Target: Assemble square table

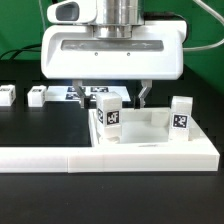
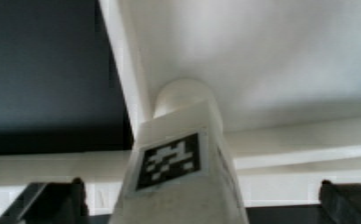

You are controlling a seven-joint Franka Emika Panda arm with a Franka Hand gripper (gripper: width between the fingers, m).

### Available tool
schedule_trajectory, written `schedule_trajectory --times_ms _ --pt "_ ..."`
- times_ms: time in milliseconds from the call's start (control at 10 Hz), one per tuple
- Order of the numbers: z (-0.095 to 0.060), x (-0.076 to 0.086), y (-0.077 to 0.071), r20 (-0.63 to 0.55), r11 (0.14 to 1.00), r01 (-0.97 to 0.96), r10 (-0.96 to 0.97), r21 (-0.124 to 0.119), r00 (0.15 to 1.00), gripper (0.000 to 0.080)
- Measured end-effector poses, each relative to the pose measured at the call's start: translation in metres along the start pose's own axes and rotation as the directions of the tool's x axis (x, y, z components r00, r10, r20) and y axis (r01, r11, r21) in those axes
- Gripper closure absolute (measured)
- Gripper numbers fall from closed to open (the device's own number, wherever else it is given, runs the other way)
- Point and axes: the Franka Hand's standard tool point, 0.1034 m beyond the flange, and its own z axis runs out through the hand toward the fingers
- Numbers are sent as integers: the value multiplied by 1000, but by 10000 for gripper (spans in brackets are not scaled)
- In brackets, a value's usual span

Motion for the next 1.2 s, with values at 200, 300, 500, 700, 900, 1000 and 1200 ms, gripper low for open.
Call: schedule_trajectory --times_ms 200,300,500,700,900,1000,1200 --pt "-1 1 2 0 988 151 -151 -7 988 151" --pt "-1 2 3 1 975 223 -223 -10 975 151" --pt "-1 2 6 5 939 344 -344 -16 939 151" --pt "-2 2 6 10 940 342 -342 -13 940 155" --pt "-2 2 6 10 940 342 -342 -13 940 506" --pt "-2 2 6 10 944 329 -328 -13 944 506" --pt "-1 2 6 8 963 269 -269 -12 963 509"
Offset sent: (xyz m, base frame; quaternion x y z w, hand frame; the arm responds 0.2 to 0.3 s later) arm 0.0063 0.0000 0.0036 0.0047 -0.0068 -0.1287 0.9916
